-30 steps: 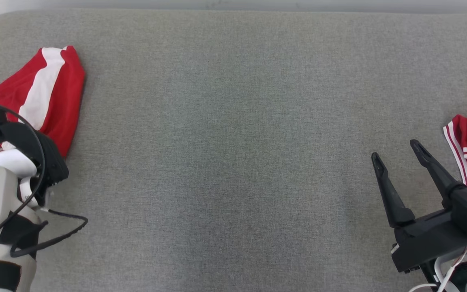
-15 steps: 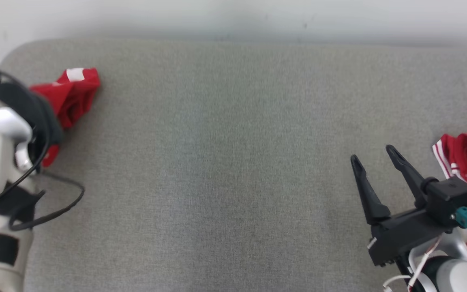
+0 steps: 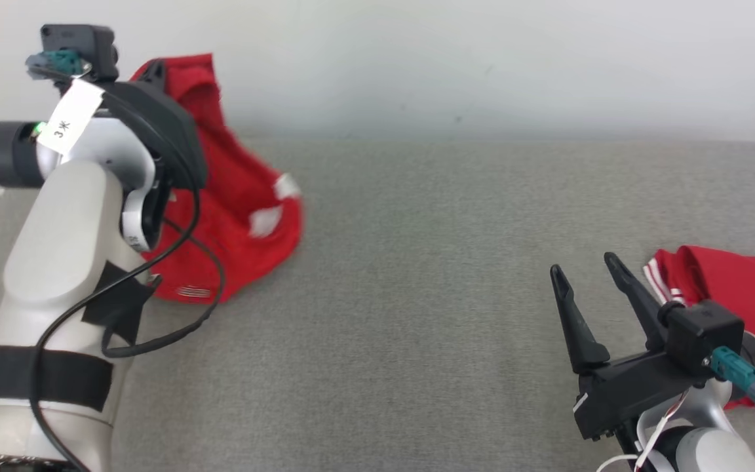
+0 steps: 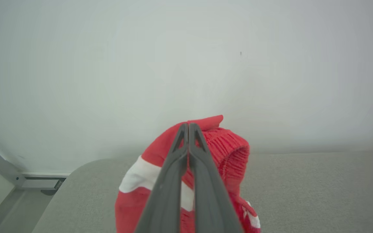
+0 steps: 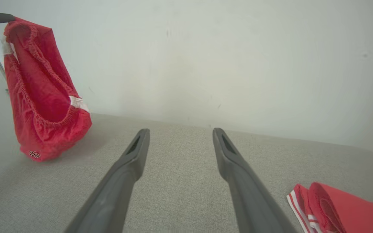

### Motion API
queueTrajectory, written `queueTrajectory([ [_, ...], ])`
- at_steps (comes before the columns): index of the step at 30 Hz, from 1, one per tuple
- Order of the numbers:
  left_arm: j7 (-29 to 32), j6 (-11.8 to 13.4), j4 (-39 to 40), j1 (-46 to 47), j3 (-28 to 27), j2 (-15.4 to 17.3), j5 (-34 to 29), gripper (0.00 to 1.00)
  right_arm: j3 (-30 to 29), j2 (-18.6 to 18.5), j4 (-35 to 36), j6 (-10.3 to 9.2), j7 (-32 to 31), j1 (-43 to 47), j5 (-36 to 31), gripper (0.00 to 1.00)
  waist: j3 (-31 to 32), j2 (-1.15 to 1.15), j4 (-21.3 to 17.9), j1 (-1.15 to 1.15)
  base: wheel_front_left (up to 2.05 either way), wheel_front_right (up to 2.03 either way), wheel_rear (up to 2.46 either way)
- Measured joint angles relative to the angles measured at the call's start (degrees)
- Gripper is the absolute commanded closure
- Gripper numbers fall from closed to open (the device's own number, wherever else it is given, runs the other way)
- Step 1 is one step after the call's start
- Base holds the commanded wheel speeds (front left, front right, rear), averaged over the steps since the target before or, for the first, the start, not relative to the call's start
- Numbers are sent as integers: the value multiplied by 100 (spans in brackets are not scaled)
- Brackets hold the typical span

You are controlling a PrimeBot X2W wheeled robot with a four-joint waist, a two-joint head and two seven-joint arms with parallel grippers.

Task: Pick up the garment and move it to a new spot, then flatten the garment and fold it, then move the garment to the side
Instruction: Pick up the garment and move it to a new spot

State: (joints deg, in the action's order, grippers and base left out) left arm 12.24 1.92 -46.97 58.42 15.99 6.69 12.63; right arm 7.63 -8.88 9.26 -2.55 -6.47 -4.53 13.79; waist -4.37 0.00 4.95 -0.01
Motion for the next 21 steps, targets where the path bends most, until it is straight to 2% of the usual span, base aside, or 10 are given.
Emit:
queueTrajectory([
  [5,-131,-182,402,108,167,-324,14,100,42,65,-18,-4,103,143,0,0,180,-1,-282,0,0,0,0],
  [8,-193,-203,672,113,288,-480,30,100,102,114,-18,-32,136,230,0,0,256,-1,-488,0,0,0,0],
  [17,-202,-400,1614,-96,768,-520,247,100,125,146,9,-47,246,421,0,0,338,-1,-1224,0,0,0,0],
  [21,-202,-477,1699,-415,1069,-513,278,100,118,142,19,-46,299,421,1,0,301,0,-1482,0,0,0,0],
])
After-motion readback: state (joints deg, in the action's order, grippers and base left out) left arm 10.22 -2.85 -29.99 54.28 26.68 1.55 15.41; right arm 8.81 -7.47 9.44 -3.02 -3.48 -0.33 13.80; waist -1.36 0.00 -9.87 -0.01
